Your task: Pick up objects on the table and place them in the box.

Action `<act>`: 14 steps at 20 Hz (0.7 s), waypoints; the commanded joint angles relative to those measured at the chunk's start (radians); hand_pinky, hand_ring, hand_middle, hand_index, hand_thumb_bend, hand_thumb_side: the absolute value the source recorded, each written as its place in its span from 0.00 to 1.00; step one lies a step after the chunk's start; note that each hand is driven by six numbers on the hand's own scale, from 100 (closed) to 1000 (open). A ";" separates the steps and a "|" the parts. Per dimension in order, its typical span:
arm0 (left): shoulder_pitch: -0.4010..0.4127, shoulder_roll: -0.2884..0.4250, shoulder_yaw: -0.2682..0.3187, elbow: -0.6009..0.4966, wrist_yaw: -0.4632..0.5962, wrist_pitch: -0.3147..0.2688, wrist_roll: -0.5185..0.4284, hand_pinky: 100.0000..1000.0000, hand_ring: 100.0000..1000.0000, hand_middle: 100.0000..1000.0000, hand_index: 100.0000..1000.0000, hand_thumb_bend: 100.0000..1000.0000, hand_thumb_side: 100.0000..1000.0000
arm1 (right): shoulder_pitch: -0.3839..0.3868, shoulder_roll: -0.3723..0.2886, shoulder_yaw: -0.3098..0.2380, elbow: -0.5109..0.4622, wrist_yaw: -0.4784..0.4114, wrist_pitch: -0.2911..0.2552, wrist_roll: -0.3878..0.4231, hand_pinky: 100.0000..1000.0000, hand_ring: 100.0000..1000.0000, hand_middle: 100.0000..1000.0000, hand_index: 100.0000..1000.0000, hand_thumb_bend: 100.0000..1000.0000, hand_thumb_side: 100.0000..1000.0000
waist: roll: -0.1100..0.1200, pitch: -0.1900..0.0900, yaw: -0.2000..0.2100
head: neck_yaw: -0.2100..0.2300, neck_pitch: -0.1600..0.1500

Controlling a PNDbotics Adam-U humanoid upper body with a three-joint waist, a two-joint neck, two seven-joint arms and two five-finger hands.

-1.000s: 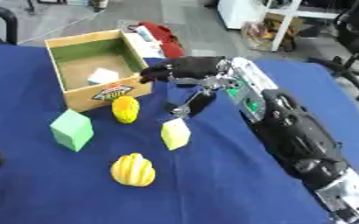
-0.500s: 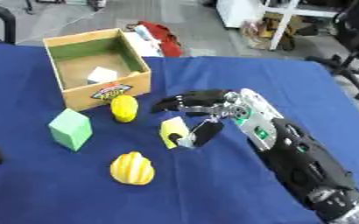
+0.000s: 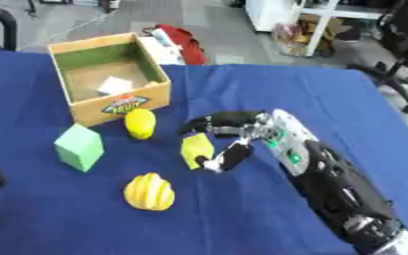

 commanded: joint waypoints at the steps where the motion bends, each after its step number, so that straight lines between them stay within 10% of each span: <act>1: -0.013 0.016 0.003 -0.012 -0.004 0.000 0.003 0.60 0.51 0.48 0.69 0.00 0.70 | -0.024 -0.002 -0.022 0.032 0.027 -0.077 0.063 0.91 1.00 0.95 1.00 0.00 0.48 | 0.021 -0.011 0.000 | -0.001 -0.007; 10: -0.014 0.016 0.002 -0.012 -0.004 0.000 0.004 0.60 0.51 0.48 0.69 0.00 0.70 | -0.040 0.022 -0.025 0.112 0.092 -0.096 0.032 0.90 0.98 0.89 1.00 0.00 0.46 | 0.022 -0.008 0.002 | -0.002 -0.008; 14: -0.014 0.015 0.001 -0.012 -0.003 0.000 0.004 0.60 0.51 0.48 0.69 0.00 0.71 | -0.042 0.028 -0.032 0.119 0.101 -0.108 -0.008 0.86 0.91 0.76 1.00 0.00 0.13 | 0.023 -0.007 0.001 | -0.001 -0.008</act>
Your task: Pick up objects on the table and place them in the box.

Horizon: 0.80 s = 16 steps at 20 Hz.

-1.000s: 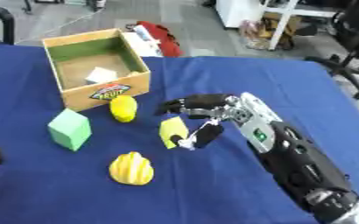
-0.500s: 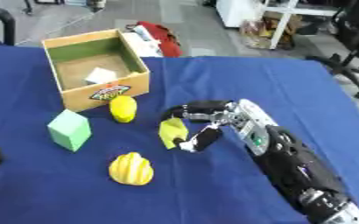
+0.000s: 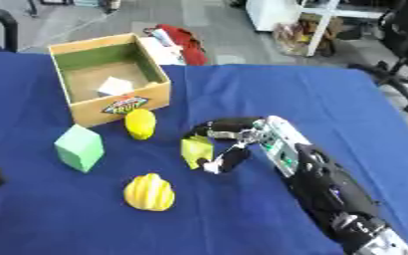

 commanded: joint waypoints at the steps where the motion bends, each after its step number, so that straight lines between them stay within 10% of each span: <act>1: -0.011 0.016 0.002 -0.012 -0.003 0.000 0.004 0.60 0.51 0.48 0.69 0.00 0.71 | -0.012 -0.012 -0.014 0.002 0.011 -0.069 0.010 0.84 0.88 0.70 1.00 0.00 0.11 | 0.023 -0.008 -0.002 | -0.001 -0.008; 8: -0.011 0.016 0.003 -0.012 -0.003 0.000 0.006 0.60 0.51 0.48 0.69 0.00 0.71 | -0.019 -0.016 -0.038 -0.030 0.009 -0.100 -0.299 0.68 0.60 0.28 0.96 0.00 0.09 | 0.025 -0.006 -0.004 | 0.004 -0.009; 16: -0.010 0.017 0.003 -0.013 -0.003 0.000 0.008 0.60 0.51 0.48 0.69 0.00 0.70 | -0.075 -0.017 -0.048 -0.041 -0.004 -0.103 -0.485 0.65 0.54 0.22 0.93 0.00 0.09 | 0.027 -0.005 -0.004 | 0.012 -0.003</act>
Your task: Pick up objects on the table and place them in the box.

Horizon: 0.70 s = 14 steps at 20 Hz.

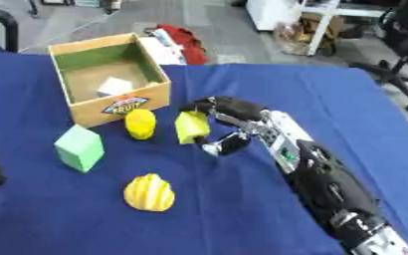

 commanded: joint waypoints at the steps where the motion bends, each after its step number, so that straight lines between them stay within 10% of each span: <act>1: -0.010 0.017 0.002 -0.013 -0.003 0.000 0.003 0.60 0.51 0.48 0.69 0.00 0.70 | -0.059 -0.017 -0.011 -0.029 -0.024 0.003 -0.022 0.65 0.54 0.22 0.93 0.00 0.07 | 0.020 -0.006 0.000 | 0.004 -0.003; 8: -0.033 0.013 -0.009 -0.018 0.000 -0.002 -0.006 0.60 0.51 0.48 0.69 0.00 0.70 | -0.317 0.058 -0.026 0.112 -0.007 0.039 0.058 0.67 0.57 0.26 0.94 0.00 0.05 | 0.022 0.009 0.034 | 0.001 -0.029; 14: -0.076 0.014 -0.029 -0.025 0.006 -0.002 -0.026 0.60 0.51 0.48 0.69 0.00 0.69 | -0.469 0.162 -0.152 0.330 0.182 0.122 0.058 0.70 0.62 0.35 0.95 0.00 0.09 | 0.017 0.034 0.125 | -0.014 -0.060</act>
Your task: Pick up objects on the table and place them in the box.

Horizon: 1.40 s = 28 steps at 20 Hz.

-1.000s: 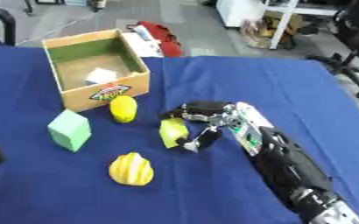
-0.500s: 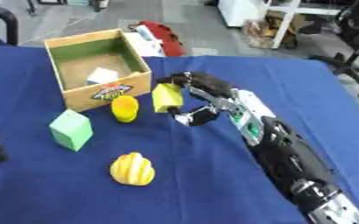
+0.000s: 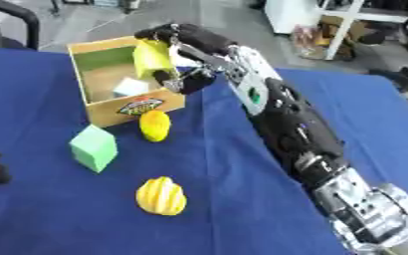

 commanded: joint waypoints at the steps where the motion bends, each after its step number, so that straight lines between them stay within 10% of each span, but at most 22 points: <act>1: -0.024 0.014 -0.011 -0.021 0.003 -0.001 -0.013 0.60 0.51 0.48 0.69 0.00 0.69 | -0.060 0.039 -0.077 0.084 0.116 0.058 -0.021 0.70 0.62 0.37 0.96 0.00 0.09 | 0.015 0.005 0.023 | -0.014 -0.021; 11: -0.061 0.013 -0.039 -0.022 0.011 0.001 -0.042 0.60 0.51 0.48 0.69 0.00 0.69 | -0.127 0.151 -0.204 0.256 0.492 0.385 -0.171 0.83 0.86 1.00 1.00 0.00 0.08 | 0.012 0.028 0.118 | -0.059 -0.001; 17: -0.059 0.012 -0.039 -0.021 0.011 0.001 -0.044 0.60 0.51 0.48 0.69 0.00 0.69 | -0.131 0.158 -0.218 0.262 0.592 0.551 -0.254 0.87 0.92 1.00 1.00 0.00 0.06 | 0.011 0.026 0.121 | -0.069 0.009; 21: -0.047 0.010 -0.035 -0.020 0.011 0.002 -0.040 0.60 0.51 0.48 0.69 0.00 0.70 | -0.127 0.133 -0.193 0.212 0.549 0.496 -0.237 0.84 0.90 1.00 1.00 0.00 0.07 | 0.013 0.019 0.102 | -0.064 0.013; 28: -0.012 0.012 -0.011 -0.016 0.006 0.002 -0.016 0.60 0.51 0.48 0.69 0.00 0.70 | -0.036 0.010 -0.032 -0.057 0.235 0.227 -0.085 0.80 0.86 0.93 1.00 0.00 0.10 | 0.020 0.000 0.006 | -0.034 0.030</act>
